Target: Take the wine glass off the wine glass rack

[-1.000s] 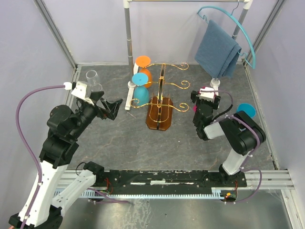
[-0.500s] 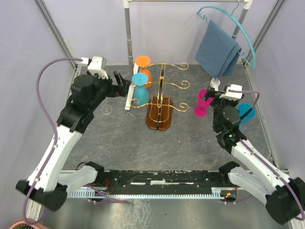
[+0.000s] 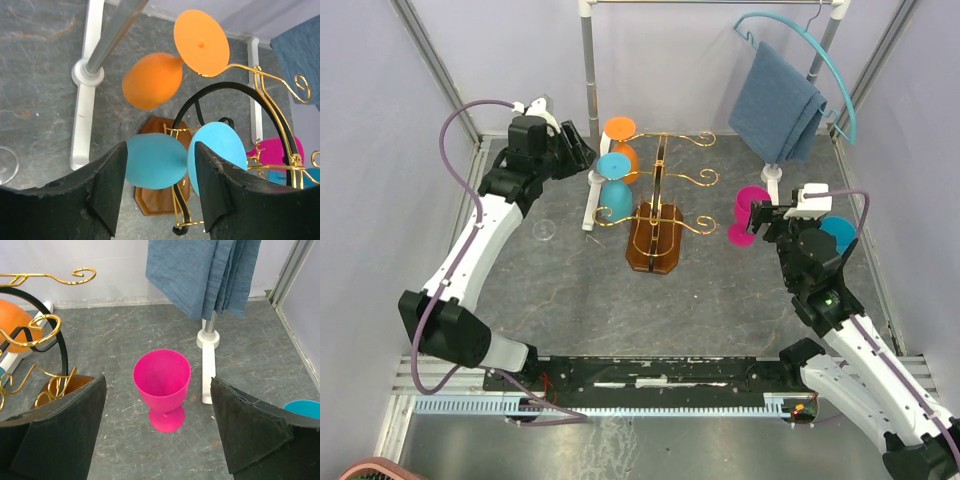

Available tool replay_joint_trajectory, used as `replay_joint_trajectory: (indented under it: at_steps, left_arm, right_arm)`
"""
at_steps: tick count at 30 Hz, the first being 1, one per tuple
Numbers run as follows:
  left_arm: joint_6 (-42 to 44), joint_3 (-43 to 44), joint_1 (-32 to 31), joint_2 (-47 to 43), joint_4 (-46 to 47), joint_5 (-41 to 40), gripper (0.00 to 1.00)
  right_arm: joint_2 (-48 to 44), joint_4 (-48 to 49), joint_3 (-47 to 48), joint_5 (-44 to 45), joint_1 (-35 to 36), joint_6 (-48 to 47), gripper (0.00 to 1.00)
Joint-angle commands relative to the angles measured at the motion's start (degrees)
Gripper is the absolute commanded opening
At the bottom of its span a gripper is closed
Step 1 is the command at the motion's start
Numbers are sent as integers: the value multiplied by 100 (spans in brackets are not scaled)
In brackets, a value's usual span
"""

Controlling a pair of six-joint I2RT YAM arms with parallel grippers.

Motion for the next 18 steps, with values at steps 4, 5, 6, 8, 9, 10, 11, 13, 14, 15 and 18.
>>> replay_joint_trajectory:
  at_steps: [4,5,6,8,9,10,11,13,14,15,18]
  left_arm:
    - [-936,-42,189,194,667,1250,62]
    - [-1028,-105,211,167,802,1364,62]
    - [-1100,-139,224,154,890,1434,62]
    - [-1178,-151,234,131,1001,1565,61]
    - [-1203,-172,249,118,1075,1631,58]
    - [-1235,-201,263,94,1137,1702,55]
    - [-1274,-222,268,86,1190,1759,53]
    - [-1300,-224,287,121,1207,1894,50]
    - [-1310,-225,288,143,1202,1952,48]
    - [-1319,-240,287,169,1204,2012,46]
    - [-1381,-333,295,173,1304,2099,39]
  right_arm:
    - [-200,-218,224,-69,27,43,92]
    - [-197,-208,223,-67,24,46,92]
    - [-194,-218,222,-72,28,54,92]
    - [-196,-215,222,-81,27,57,92]
    - [-204,-213,225,-63,30,54,91]
    - [-215,-213,223,-56,29,55,92]
    - [-217,-210,222,-43,30,52,92]
    - [-246,-205,219,-6,26,42,92]
    - [-260,-204,223,3,26,28,92]
    - [-268,-200,215,21,32,32,92]
    - [-287,-216,230,73,28,51,92]
